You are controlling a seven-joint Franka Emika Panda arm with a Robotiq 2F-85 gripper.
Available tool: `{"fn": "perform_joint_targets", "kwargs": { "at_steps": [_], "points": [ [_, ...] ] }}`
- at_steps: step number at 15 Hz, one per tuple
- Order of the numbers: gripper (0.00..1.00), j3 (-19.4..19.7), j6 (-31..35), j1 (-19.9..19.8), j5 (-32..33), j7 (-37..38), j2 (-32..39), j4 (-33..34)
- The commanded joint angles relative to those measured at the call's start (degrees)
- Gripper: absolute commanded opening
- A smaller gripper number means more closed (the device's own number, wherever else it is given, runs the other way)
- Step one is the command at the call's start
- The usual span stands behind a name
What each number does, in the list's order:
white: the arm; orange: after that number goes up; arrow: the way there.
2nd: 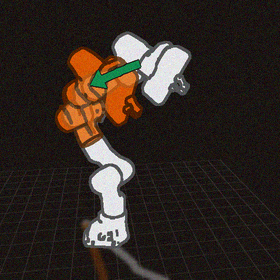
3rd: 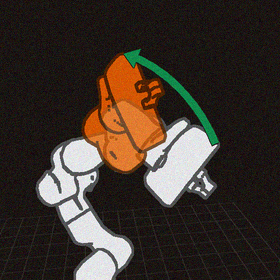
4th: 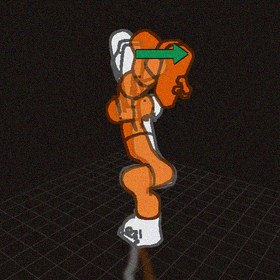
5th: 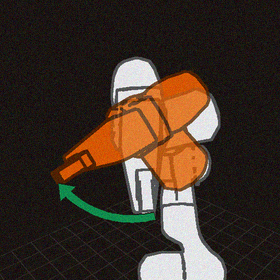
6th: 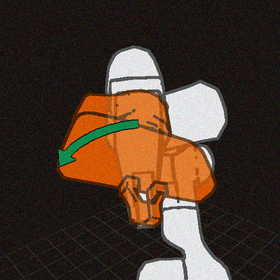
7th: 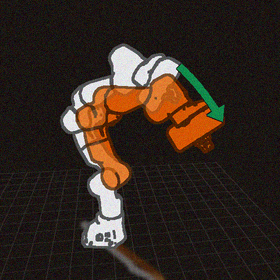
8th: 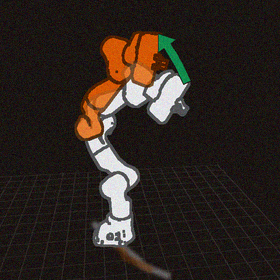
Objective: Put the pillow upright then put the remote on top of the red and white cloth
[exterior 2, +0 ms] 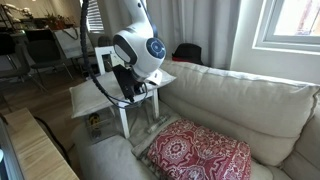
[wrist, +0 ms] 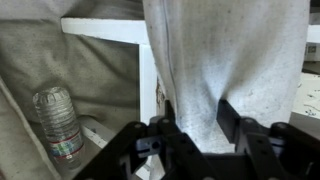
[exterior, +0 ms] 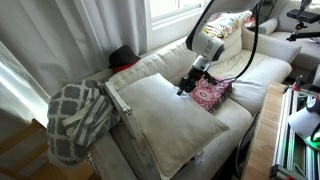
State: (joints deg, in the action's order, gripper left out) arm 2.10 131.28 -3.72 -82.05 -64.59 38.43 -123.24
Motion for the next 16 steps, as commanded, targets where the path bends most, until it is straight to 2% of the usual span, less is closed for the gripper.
{"fn": "perform_joint_targets", "kwargs": {
  "at_steps": [1, 4, 6, 8, 16],
  "points": [
    [0.19, -0.5, -3.1, -0.9, -1.7, -0.7, -0.1, 0.6],
    [0.00, -0.5, -3.4, 0.3, -0.7, 0.4, -2.6, -0.4],
    [0.03, -0.8, -2.4, 1.3, -1.3, 2.3, -5.0, -1.6],
    [0.01, -1.2, -1.7, 2.4, -1.2, 3.4, -8.1, -3.3],
    [0.03, -3.3, 2.4, 6.9, -0.7, 12.2, -20.0, -7.5]
  ]
}}
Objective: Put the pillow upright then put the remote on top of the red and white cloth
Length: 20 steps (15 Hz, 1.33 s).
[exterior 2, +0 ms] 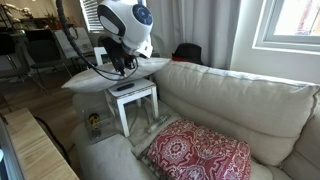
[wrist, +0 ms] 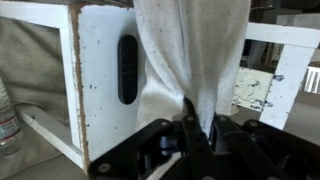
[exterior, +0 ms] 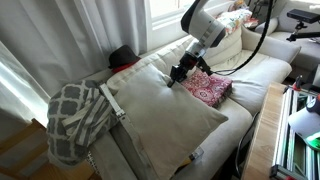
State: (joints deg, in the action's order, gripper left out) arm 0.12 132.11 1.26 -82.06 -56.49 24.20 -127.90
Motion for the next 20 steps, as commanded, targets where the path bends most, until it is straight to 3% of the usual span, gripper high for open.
{"fn": "perform_joint_targets", "kwargs": {
  "at_steps": [1, 10, 15, 20],
  "points": [
    [0.03, -1.7, 1.7, 2.4, -0.6, 5.3, -7.0, -3.0],
    [0.03, -6.3, 1.0, 5.7, -2.4, 13.4, -14.5, -1.7],
    [0.03, -7.8, 2.1, 7.0, -3.8, 14.2, -14.3, -0.7],
    [0.03, -9.3, 14.7, 9.3, -15.6, 8.9, -13.5, 1.1]
  ]
}}
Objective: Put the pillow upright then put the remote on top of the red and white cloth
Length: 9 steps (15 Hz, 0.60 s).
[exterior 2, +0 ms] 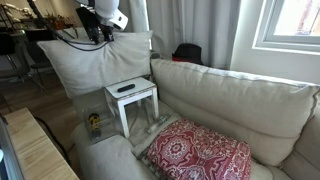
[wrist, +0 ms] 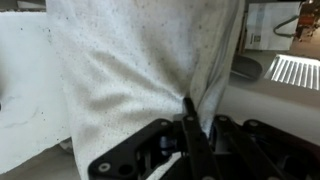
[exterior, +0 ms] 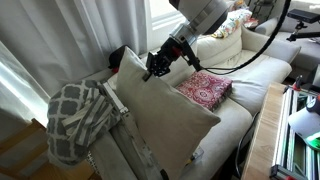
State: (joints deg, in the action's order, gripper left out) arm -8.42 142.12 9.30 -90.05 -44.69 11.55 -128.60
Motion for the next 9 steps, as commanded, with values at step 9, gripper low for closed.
{"fn": "perform_joint_targets", "kwargs": {
  "at_steps": [9],
  "points": [
    [0.03, -3.2, 21.2, 6.1, -8.9, -13.7, 0.6, 4.8]
  ]
}}
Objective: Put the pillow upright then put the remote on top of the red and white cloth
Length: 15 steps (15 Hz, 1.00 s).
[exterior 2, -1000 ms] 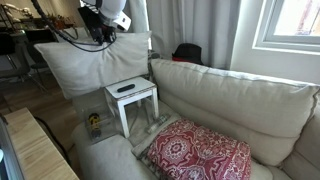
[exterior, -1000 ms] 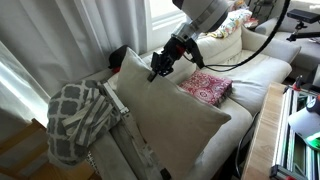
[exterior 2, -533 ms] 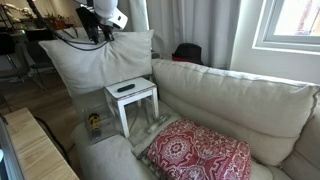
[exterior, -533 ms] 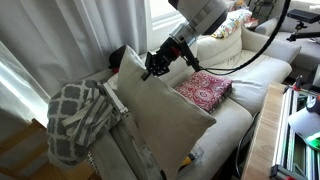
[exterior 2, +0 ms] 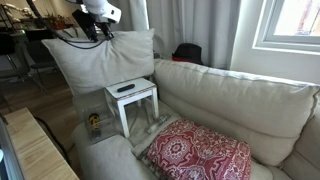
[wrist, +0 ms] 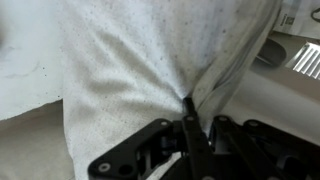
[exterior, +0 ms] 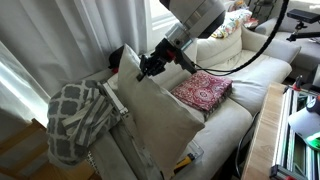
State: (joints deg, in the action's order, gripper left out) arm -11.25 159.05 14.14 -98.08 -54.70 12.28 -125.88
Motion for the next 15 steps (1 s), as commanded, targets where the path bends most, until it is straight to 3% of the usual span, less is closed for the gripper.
{"fn": "perform_joint_targets", "kwargs": {
  "at_steps": [1, 4, 15],
  "points": [
    [0.03, -0.5, 6.1, 1.7, 0.2, -4.3, -0.7, 1.8],
    [0.03, -0.7, 9.5, 2.6, 2.9, -4.9, -1.9, 1.1],
    [0.03, -1.1, 12.6, 3.6, 8.5, -4.9, -3.4, 1.4]
  ]
}}
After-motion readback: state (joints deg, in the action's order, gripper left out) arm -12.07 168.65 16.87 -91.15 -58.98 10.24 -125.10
